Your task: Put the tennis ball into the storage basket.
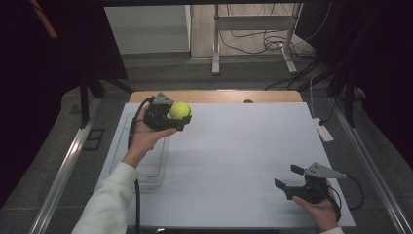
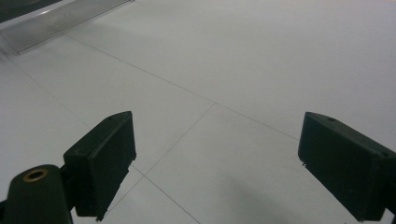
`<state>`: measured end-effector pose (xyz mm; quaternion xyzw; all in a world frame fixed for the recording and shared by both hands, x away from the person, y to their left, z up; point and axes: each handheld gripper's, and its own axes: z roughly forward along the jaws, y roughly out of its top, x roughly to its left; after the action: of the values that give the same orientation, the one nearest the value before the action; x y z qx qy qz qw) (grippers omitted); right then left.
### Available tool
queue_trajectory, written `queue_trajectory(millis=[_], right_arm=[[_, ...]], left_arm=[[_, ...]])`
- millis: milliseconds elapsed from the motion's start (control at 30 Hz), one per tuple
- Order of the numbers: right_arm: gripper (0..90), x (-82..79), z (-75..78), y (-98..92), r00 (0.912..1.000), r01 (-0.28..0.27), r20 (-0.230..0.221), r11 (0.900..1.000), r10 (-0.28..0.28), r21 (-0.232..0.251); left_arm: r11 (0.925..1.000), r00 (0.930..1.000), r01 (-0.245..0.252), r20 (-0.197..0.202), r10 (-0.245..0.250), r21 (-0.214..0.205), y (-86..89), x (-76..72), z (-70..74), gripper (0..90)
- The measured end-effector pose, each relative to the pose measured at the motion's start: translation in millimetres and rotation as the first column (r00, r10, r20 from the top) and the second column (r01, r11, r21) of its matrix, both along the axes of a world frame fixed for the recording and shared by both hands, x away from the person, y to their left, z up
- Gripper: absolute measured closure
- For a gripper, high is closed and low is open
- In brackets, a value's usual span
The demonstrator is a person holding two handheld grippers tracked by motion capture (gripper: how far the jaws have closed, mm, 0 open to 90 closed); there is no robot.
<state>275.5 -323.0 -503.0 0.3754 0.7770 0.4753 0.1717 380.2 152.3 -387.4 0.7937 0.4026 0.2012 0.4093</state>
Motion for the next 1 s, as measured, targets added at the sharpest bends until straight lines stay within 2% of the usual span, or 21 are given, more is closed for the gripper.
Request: queue_trajectory(millis=[1000], right_arm=[[11.3, -0.2, -0.3, 0.1, 1.0000, 0.003, -0.001, 1.0000, -0.003, -0.001]], left_arm=[[0.9948, 0.9948, -0.101, -0.005, 0.101, -0.002, 34.8, 3.9, -3.3, 26.4]])
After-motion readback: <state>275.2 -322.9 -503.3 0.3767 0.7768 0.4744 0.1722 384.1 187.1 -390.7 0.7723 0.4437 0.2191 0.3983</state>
